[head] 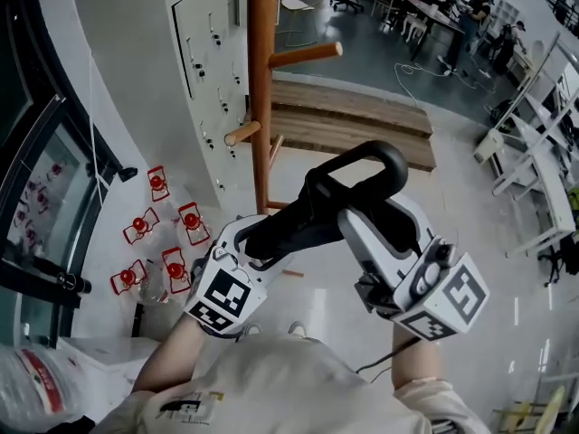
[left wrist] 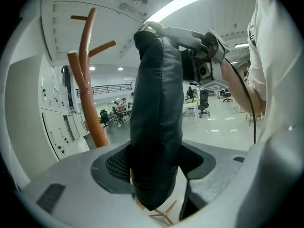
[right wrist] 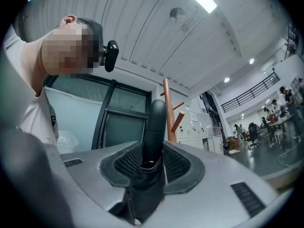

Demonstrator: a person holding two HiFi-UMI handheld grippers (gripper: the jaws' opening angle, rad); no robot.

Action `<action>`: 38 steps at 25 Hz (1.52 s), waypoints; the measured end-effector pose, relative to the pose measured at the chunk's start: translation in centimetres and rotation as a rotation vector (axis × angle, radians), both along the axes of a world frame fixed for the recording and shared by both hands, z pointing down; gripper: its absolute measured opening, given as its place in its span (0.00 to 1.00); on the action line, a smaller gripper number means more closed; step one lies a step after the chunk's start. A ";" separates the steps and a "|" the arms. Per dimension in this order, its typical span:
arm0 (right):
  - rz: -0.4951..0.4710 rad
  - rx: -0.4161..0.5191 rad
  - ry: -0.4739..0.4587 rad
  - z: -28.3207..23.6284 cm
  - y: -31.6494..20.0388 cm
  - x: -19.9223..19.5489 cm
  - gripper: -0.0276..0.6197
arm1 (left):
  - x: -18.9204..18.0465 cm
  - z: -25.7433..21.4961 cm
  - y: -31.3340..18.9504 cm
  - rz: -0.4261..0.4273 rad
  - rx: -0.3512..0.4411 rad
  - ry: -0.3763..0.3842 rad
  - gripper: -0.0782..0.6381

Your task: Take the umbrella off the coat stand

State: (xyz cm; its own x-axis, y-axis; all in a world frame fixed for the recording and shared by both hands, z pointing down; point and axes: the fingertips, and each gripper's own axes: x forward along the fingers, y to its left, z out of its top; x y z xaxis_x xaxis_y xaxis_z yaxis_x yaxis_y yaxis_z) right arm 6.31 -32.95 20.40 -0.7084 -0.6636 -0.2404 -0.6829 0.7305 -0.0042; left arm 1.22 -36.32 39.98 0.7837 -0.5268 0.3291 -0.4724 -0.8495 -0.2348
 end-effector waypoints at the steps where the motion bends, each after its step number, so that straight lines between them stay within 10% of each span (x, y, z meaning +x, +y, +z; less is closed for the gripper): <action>1: 0.006 -0.012 0.001 0.4 -0.1 0.3 0.24 | 0.4 0.5 0.0 0.005 -0.012 -0.001 0.51; 38: -0.034 -0.219 0.026 8.2 -3.0 1.6 0.23 | 2.1 8.7 1.0 -0.031 -0.208 -0.035 0.51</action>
